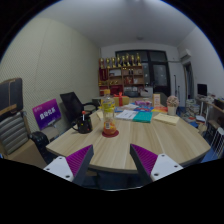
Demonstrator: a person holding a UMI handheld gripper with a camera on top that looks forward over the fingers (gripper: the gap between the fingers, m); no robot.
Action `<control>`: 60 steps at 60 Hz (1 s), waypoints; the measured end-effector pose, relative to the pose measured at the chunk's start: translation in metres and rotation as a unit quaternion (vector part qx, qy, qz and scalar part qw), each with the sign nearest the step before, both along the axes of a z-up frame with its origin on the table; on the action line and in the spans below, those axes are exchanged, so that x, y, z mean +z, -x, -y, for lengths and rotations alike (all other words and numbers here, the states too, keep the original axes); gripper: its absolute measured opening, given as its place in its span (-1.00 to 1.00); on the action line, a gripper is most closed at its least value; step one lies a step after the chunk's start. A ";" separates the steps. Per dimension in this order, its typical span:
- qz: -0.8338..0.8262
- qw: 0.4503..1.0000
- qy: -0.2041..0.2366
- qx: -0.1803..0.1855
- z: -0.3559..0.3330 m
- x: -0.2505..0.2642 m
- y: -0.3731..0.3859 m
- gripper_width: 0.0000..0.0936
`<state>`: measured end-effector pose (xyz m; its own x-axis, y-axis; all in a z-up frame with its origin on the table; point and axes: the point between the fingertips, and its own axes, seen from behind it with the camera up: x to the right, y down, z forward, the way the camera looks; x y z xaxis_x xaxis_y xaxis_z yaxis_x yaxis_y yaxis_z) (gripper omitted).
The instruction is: Pour water
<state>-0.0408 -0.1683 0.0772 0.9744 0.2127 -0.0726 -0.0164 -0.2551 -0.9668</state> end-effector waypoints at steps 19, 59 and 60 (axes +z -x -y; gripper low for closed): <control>-0.014 1.000 -0.027 -0.009 0.063 0.011 -0.034 0.78; -0.227 0.969 0.032 0.091 0.072 -0.029 -0.013 0.77; -0.248 0.963 0.041 0.100 0.075 -0.029 -0.012 0.77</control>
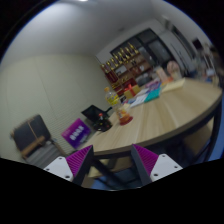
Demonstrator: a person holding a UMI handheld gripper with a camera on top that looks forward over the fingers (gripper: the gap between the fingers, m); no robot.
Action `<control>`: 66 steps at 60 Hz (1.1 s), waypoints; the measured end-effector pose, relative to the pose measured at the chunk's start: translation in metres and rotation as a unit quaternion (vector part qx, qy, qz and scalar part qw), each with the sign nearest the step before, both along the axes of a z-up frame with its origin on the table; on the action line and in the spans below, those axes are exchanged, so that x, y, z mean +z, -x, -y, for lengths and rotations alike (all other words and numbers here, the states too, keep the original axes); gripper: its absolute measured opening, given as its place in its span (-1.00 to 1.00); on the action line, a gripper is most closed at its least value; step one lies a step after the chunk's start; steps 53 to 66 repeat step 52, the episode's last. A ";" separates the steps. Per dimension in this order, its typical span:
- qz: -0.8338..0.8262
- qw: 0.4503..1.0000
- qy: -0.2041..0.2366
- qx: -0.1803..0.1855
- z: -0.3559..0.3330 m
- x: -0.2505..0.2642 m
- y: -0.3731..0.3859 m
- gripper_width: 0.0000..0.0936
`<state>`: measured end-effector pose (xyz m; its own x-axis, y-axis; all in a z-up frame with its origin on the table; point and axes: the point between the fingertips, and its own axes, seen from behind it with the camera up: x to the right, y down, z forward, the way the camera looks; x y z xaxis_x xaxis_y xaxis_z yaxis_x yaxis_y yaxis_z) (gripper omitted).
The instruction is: Pour water
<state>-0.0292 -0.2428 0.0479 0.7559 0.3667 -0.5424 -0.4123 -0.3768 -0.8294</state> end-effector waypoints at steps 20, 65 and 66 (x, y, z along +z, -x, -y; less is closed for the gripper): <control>-0.083 0.994 0.072 -0.004 -0.016 -0.038 -0.017 0.77; -0.059 0.997 0.045 0.009 -0.005 -0.024 -0.001 0.77; -0.059 0.997 0.045 0.009 -0.005 -0.024 -0.001 0.77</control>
